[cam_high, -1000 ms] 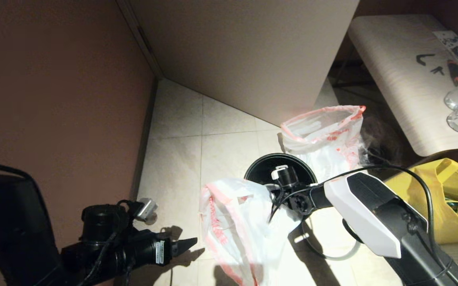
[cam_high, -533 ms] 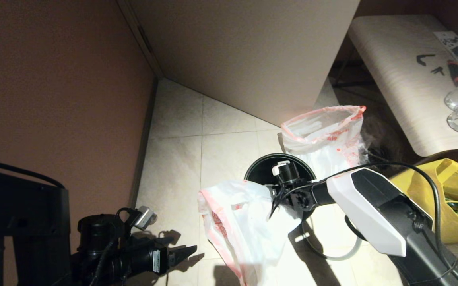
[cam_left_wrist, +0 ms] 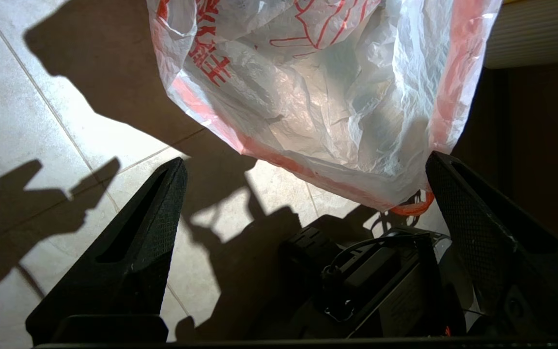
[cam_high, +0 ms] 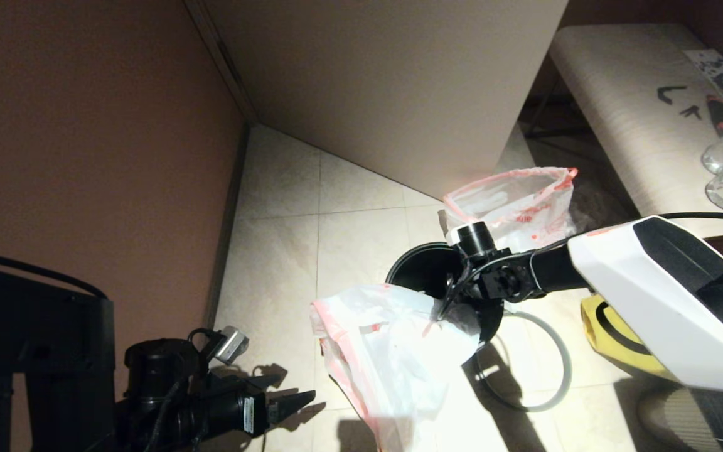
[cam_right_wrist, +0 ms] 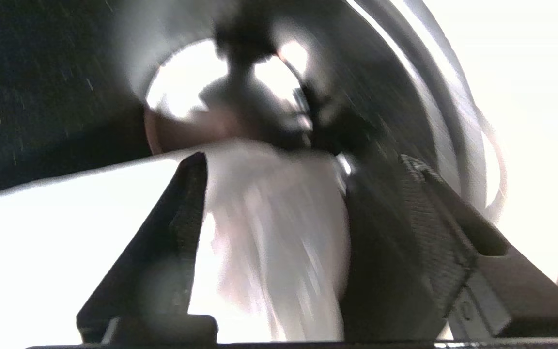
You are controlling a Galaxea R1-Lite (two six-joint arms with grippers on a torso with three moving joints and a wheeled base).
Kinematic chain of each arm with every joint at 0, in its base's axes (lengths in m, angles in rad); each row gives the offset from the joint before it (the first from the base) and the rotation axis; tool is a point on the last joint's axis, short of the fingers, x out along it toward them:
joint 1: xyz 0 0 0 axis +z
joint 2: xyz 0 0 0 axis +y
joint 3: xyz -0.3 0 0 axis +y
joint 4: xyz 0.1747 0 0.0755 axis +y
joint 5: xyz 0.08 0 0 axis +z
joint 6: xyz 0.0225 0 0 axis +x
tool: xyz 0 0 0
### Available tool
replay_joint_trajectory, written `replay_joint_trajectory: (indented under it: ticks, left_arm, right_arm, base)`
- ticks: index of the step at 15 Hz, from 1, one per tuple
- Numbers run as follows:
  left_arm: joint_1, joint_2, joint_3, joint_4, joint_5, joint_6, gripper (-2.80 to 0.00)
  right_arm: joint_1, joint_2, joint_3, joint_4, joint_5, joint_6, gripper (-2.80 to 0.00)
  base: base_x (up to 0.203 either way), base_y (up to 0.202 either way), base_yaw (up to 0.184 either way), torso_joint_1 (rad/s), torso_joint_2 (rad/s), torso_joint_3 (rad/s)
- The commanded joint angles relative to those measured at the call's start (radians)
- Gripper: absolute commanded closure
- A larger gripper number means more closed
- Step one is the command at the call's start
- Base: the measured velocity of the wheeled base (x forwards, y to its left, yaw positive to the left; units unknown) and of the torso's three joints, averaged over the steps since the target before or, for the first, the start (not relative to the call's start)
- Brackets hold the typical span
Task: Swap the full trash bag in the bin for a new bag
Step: Put the new garbage bag on the trash can
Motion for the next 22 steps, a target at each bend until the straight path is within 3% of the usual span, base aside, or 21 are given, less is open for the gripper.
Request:
replay_joint_trajectory:
  ticks: [1, 4, 7, 12, 17, 18, 19, 22]
  left_arm:
    - [0.004, -0.008, 0.001, -0.01, -0.003, -0.001, -2.8]
    - [0.016, -0.076, 0.018, -0.032, 0.011, -0.004, -2.8]
    - [0.019, -0.111, 0.032, -0.036, 0.078, 0.0, -2.8]
    - [0.018, -0.067, -0.012, -0.042, 0.162, 0.0, -2.8]
    - [0.01, -0.056, 0.007, -0.062, 0.172, -0.007, -2.8]
    - [0.01, -0.043, 0.01, -0.062, 0.173, -0.007, 0.0]
    - [0.01, -0.029, 0.014, -0.062, 0.175, -0.007, 0.0]
    - [0.008, -0.027, 0.016, -0.062, 0.184, -0.007, 0.0]
  right_arm:
    - [0.017, -0.109, 0.062, 0.035, -0.019, 0.029, -2.8]
    - [0.137, -0.23, 0.226, 0.064, -0.097, 0.063, -2.8]
    - [0.288, -0.293, 0.295, 0.077, -0.145, 0.069, -2.8]
    - [0.449, -0.295, 0.309, 0.106, -0.162, 0.071, -2.8]
    - [0.574, -0.251, 0.303, 0.103, -0.167, 0.07, -2.8]
    - [0.598, -0.24, 0.307, 0.102, -0.167, 0.071, -2.8]
    - [0.616, -0.231, 0.309, 0.102, -0.167, 0.071, 0.0]
    - [0.659, -0.234, 0.338, 0.101, -0.178, 0.073, 0.0]
  base:
    - [0.0, 0.0, 0.0, 0.0, 0.0, 0.0]
    - [0.0, 0.0, 0.0, 0.0, 0.0, 0.0]
    - [0.0, 0.0, 0.0, 0.0, 0.0, 0.0]
    - [0.0, 0.0, 0.0, 0.0, 0.0, 0.0]
    - [0.0, 0.0, 0.0, 0.0, 0.0, 0.0]
    - [0.0, 0.0, 0.0, 0.0, 0.0, 0.0]
    - [0.0, 0.0, 0.0, 0.0, 0.0, 0.0]
    - [0.0, 0.0, 0.0, 0.0, 0.0, 0.0]
